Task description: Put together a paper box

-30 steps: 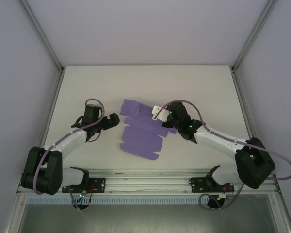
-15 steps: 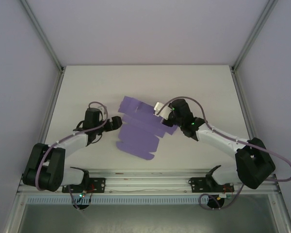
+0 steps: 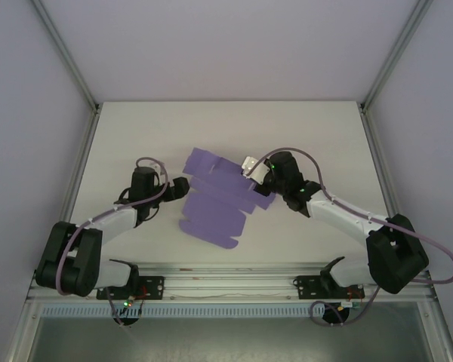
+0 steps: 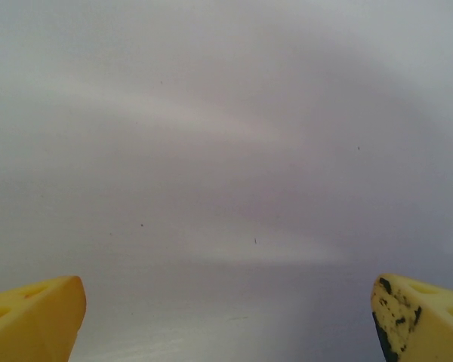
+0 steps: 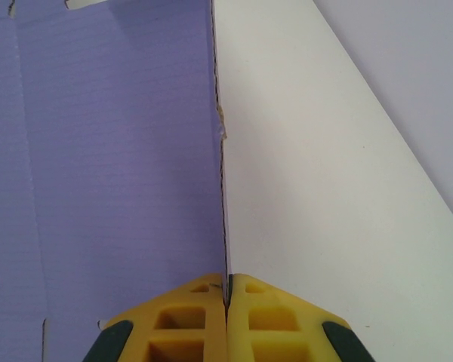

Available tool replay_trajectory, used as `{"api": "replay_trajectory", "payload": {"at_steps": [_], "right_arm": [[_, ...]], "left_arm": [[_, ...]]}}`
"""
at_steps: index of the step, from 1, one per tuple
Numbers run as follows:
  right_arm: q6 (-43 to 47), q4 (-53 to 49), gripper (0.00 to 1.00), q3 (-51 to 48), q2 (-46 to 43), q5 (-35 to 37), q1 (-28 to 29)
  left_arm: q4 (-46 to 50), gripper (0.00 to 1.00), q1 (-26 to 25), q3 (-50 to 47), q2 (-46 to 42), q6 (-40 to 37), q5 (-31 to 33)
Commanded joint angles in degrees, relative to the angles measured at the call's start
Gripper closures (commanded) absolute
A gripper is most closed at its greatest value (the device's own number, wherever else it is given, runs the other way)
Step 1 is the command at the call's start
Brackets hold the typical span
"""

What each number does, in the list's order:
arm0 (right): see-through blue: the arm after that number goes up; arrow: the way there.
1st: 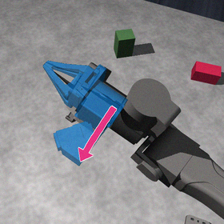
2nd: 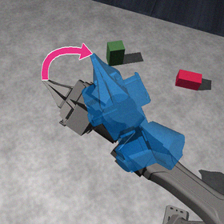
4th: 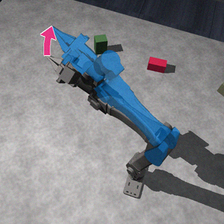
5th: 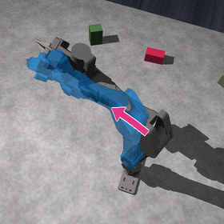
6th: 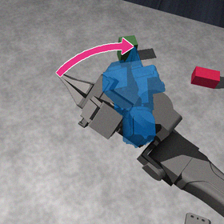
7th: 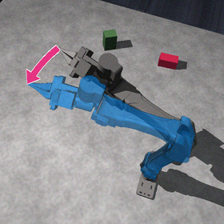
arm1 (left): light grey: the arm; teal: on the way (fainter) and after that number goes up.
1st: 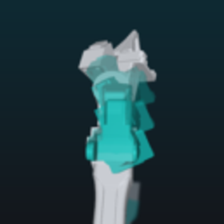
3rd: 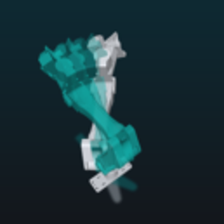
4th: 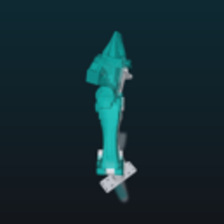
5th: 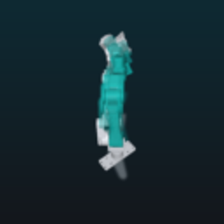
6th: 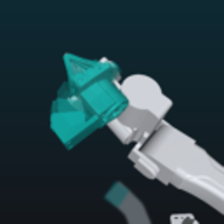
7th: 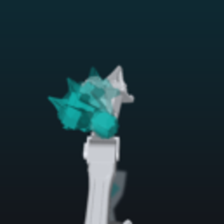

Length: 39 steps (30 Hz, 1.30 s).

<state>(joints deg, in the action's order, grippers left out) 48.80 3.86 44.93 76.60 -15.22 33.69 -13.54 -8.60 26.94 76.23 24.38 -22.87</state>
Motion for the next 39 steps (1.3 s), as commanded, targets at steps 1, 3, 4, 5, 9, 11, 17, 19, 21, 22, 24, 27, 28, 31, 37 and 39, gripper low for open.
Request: {"api": "replay_trajectory", "payload": {"at_steps": [1,3,4,5,9,11,17,19,21,22,24,27,28,31,37,39], "right_arm": [[-1.7,1.2,1.00,1.7,-0.7,-1.7,-0.4],[-1.9,1.2,1.00,1.8,-0.6,-1.9,-0.6],[-1.9,1.1,1.00,1.8,-0.7,-1.7,-0.5],[-2.0,1.0,1.00,1.8,-0.3,-1.5,-0.5],[-2.2,1.2,1.00,1.9,0.0,-0.8,-0.6],[-2.1,1.1,1.00,1.9,0.2,0.0,-0.5],[-2.2,1.9,1.00,1.3,-1.2,0.7,-0.7],[-2.4,1.9,1.00,1.1,-1.5,0.3,-0.8],[-2.4,2.0,1.00,1.0,-1.6,-0.4,-0.9],[-2.6,2.4,1.00,1.0,-1.5,-0.7,-0.9],[-2.8,2.9,1.00,1.0,-1.4,-1.3,-0.9],[-2.8,2.9,1.00,1.0,-1.5,-2.5,-0.9],[-2.8,2.8,1.00,0.9,-1.5,-2.8,-0.8],[-2.8,2.2,1.00,1.2,-1.6,-2.9,-0.9],[-3.2,2.0,1.00,1.4,-1.0,-2.8,-0.9],[-3.0,1.6,1.00,1.7,-0.5,-2.6,-0.9]], "left_arm": [[-5.3,0.04,0.0,0.7,0.7,0.4,-5.4],[-9.0,0.04,0.0,-0.5,0.3,-0.3,-10.3],[-11.2,0.04,0.0,-1.3,-0.2,-0.1,-12.5],[-13.4,0.04,0.0,-2.0,-0.7,-0.2,-14.8],[-17.7,0.12,-0.1,-3.7,-2.5,1.3,-18.4],[-16.2,0.20,-0.1,-3.5,-3.3,2.0,-18.0],[0.4,0.20,0.2,-1.7,-8.1,2.9,6.0],[2.6,0.20,1.2,-1.5,-8.1,3.6,9.2],[2.2,0.20,1.3,-1.1,-6.7,3.0,6.0],[1.0,0.21,1.3,-0.8,-5.4,2.7,3.0],[-1.4,0.21,1.2,-0.2,-2.5,2.4,-2.3],[-3.4,0.22,1.2,0.8,0.9,2.1,-3.9],[-4.2,0.22,1.2,1.1,1.5,2.0,-4.6],[-8.8,0.22,1.2,0.9,2.1,1.7,-9.6],[-15.7,0.22,1.2,-1.9,0.1,-0.3,-14.4],[-16.0,0.22,1.2,-2.2,-0.7,-1.1,-16.0]]}}
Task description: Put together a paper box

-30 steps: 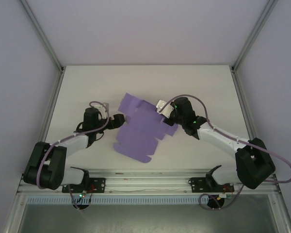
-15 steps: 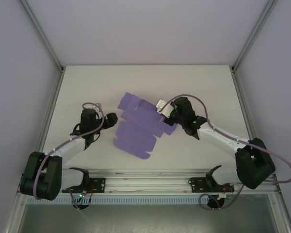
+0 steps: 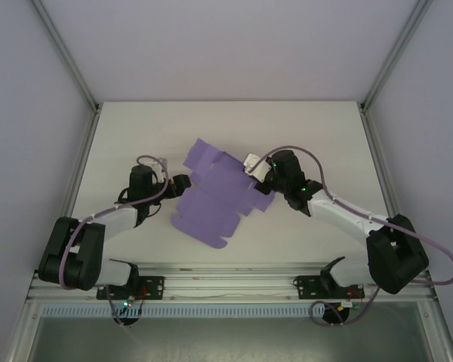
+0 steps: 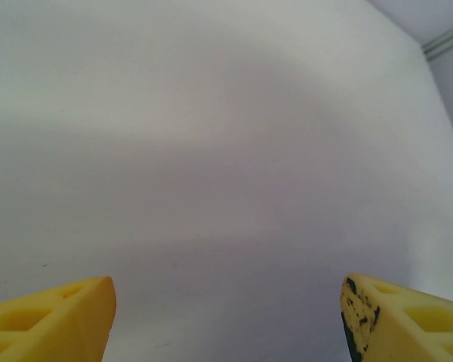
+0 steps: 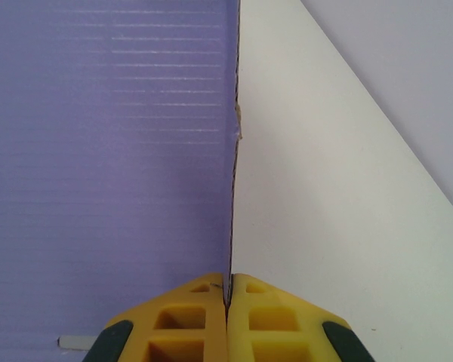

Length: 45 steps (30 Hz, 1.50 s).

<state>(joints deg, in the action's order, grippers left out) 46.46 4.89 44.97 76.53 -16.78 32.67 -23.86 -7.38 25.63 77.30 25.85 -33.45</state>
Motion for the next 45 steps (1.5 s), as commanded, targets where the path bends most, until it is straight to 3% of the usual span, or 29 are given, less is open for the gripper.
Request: {"api": "replay_trajectory", "payload": {"at_steps": [1,13,19,26,31,34,38,41,45], "right_arm": [[-0.6,0.4,1.00,1.8,-0.2,-1.0,0.1],[-0.6,0.6,1.00,1.9,1.3,1.3,0.1],[-1.6,1.8,1.00,2.5,2.5,0.2,0.2],[-2.6,2.3,1.00,2.6,2.2,-2.7,0.1],[-2.1,1.2,1.00,2.6,2.8,-0.7,0.1],[-2.2,1.1,1.00,2.3,2.7,-0.6,0.1],[-2.1,1.1,1.00,2.4,2.6,-0.1,0.2],[-2.0,0.7,1.00,2.7,2.7,-0.4,0.1],[-2.3,1.3,1.00,2.7,2.6,-0.5,0.1]], "left_arm": [[-5.3,0.22,0.0,-0.8,-2.2,-2.4,-5.4],[-3.9,0.19,-0.1,-2.4,-7.5,-3.0,-8.0],[-5.8,0.21,-2.6,-1.4,-4.5,-3.5,-11.3],[-5.4,0.27,-6.2,2.4,2.0,-4.9,-9.7],[-5.5,0.27,-6.2,2.3,1.4,-4.3,-7.7],[-0.4,0.21,-6.2,2.4,-2.2,-5.4,-1.6],[10.2,0.18,-5.8,2.3,-10.6,-6.4,12.9],[15.5,0.15,-3.7,1.5,-16.7,-5.7,19.9],[20.9,0.14,-0.6,1.6,-18.7,-5.7,23.0]]}}
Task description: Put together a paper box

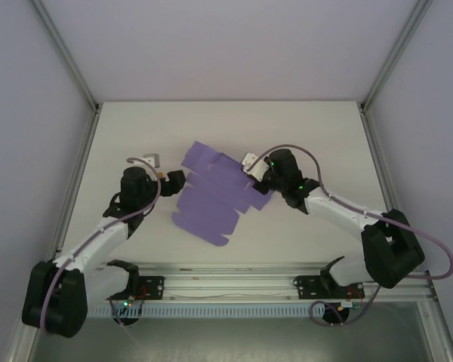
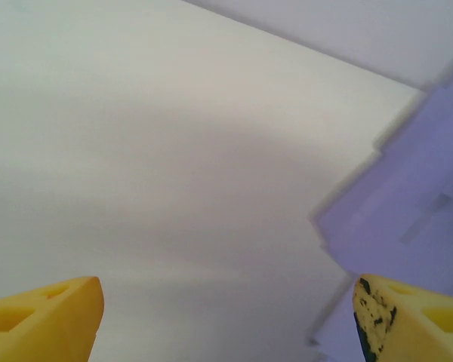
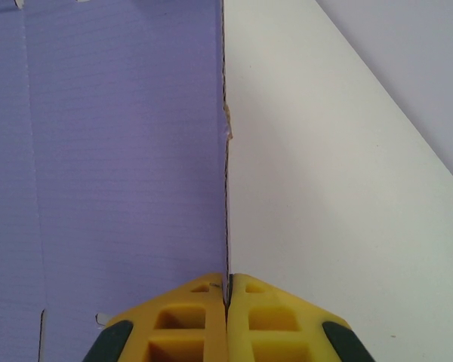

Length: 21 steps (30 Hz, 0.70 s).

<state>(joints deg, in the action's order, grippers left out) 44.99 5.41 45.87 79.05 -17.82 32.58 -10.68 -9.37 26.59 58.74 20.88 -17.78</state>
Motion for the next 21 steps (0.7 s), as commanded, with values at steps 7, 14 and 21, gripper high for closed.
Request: {"api": "replay_trajectory", "payload": {"at_steps": [7,14,21], "right_arm": [[-1.0,0.3,1.00,2.5,0.7,-1.8,0.2],[-1.5,0.4,1.00,2.8,1.4,-1.2,0.2],[-2.2,1.3,1.00,2.9,1.4,-3.3,0.2]], "left_arm": [[3.6,0.24,1.7,5.4,10.5,0.7,-2.6],[-8.4,0.26,1.6,3.6,12.8,0.3,-20.0],[-13.5,0.32,0.1,1.1,15.5,-0.1,-24.5]]}}
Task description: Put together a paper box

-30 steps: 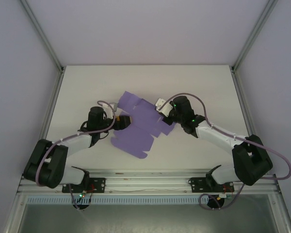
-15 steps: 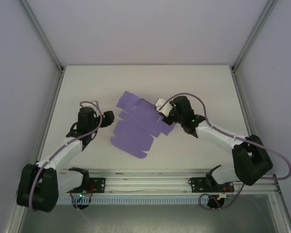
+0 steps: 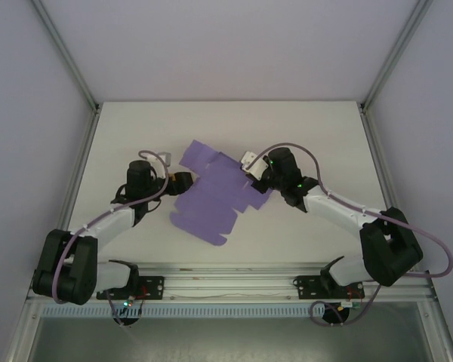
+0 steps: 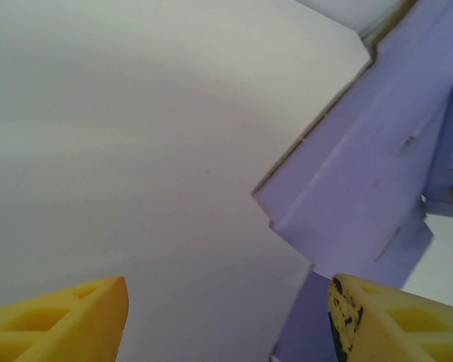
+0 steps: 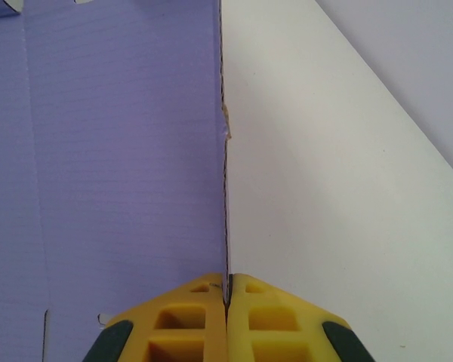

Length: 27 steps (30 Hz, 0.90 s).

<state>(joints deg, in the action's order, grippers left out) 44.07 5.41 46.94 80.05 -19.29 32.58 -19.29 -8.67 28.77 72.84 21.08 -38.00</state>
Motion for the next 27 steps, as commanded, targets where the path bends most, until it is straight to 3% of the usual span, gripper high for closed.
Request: {"api": "replay_trajectory", "payload": {"at_steps": [1,9,12,15,22,27], "right_arm": [[-1.3,1.3,1.00,2.0,0.3,-2.1,0.2],[-1.7,1.4,1.00,2.0,-0.1,-3.1,0.2],[-2.0,2.1,1.00,1.7,-0.4,-3.9,0.2],[-1.9,2.0,1.00,1.9,-0.3,-3.9,0.3],[-1.0,1.0,1.00,2.1,-0.9,-4.4,0.2],[3.2,-2.3,1.00,2.4,-1.4,-0.8,2.0]], "left_arm": [[-5.9,0.34,-0.7,-1.2,2.3,-0.1,-4.9],[-9.5,0.43,-2.7,0.9,8.6,0.5,-8.4],[-11.8,0.50,-3.1,1.3,10.5,1.5,-9.6],[-12.2,0.64,-3.4,1.8,11.7,1.9,-9.6],[-12.6,0.89,-4.1,2.4,12.5,4.7,-6.1],[-7.4,0.95,-6.5,5.0,13.3,7.6,-0.2]]}}
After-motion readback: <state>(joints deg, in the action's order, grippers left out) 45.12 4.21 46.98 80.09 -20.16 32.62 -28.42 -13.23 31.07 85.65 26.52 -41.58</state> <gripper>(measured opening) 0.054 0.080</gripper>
